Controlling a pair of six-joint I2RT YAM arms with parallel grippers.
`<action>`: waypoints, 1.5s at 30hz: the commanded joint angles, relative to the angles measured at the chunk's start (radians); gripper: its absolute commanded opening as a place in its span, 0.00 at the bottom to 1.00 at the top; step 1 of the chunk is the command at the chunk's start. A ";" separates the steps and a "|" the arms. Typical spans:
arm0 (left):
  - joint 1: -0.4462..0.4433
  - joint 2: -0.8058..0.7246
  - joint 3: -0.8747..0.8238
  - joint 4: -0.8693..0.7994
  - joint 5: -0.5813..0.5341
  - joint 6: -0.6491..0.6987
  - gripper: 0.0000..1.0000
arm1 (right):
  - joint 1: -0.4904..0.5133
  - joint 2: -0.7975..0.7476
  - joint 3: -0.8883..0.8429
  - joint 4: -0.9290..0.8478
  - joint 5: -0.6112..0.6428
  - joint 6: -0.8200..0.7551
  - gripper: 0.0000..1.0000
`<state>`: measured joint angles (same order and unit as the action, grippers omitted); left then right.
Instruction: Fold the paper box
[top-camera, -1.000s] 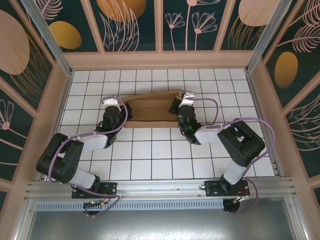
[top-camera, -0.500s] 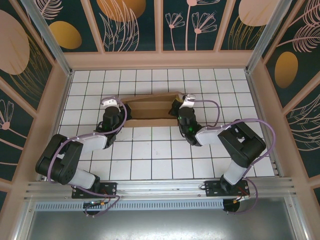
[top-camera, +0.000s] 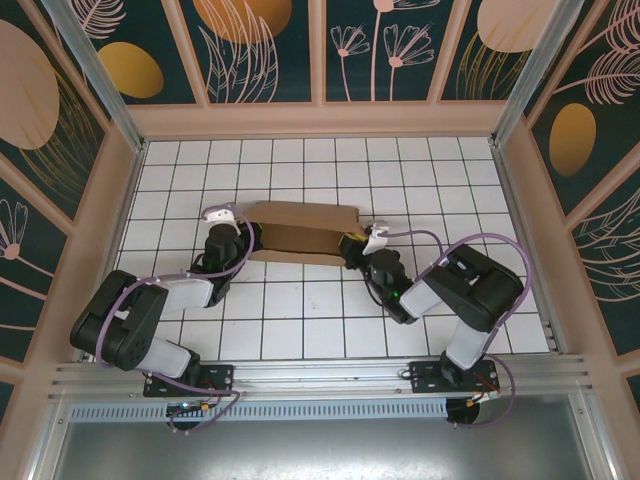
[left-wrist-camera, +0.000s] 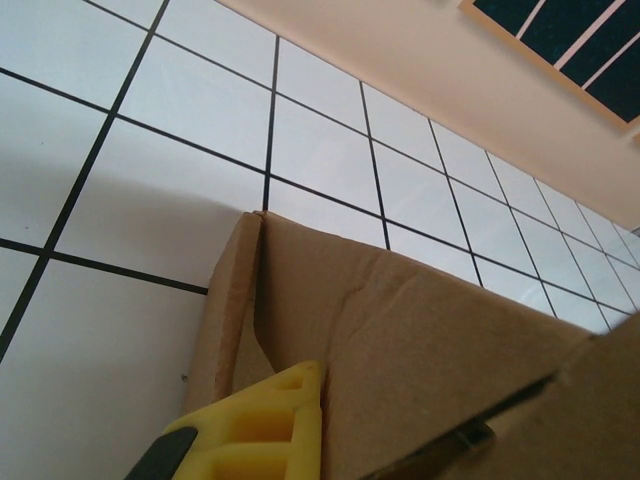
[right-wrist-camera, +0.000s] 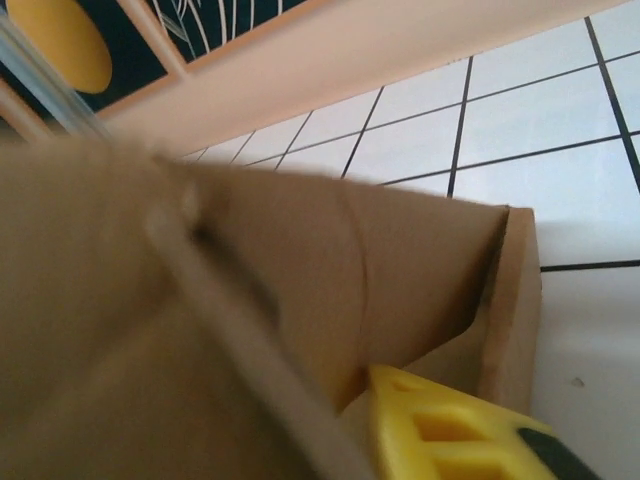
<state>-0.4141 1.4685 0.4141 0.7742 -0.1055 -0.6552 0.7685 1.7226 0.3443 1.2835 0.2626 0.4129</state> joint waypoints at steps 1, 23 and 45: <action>-0.026 0.009 -0.036 -0.162 0.068 0.037 0.07 | 0.017 -0.074 -0.054 0.008 -0.010 -0.021 0.33; -0.066 0.032 0.017 -0.208 0.006 0.104 0.06 | -0.114 -0.937 -0.062 -0.648 0.183 -0.185 0.34; -0.124 0.055 0.039 -0.197 0.013 0.067 0.34 | -0.182 -0.068 0.530 -1.097 -0.425 -0.107 0.16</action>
<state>-0.5323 1.5375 0.4557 0.6643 -0.1116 -0.5503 0.5945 1.6466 0.8955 0.1936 -0.1169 0.2760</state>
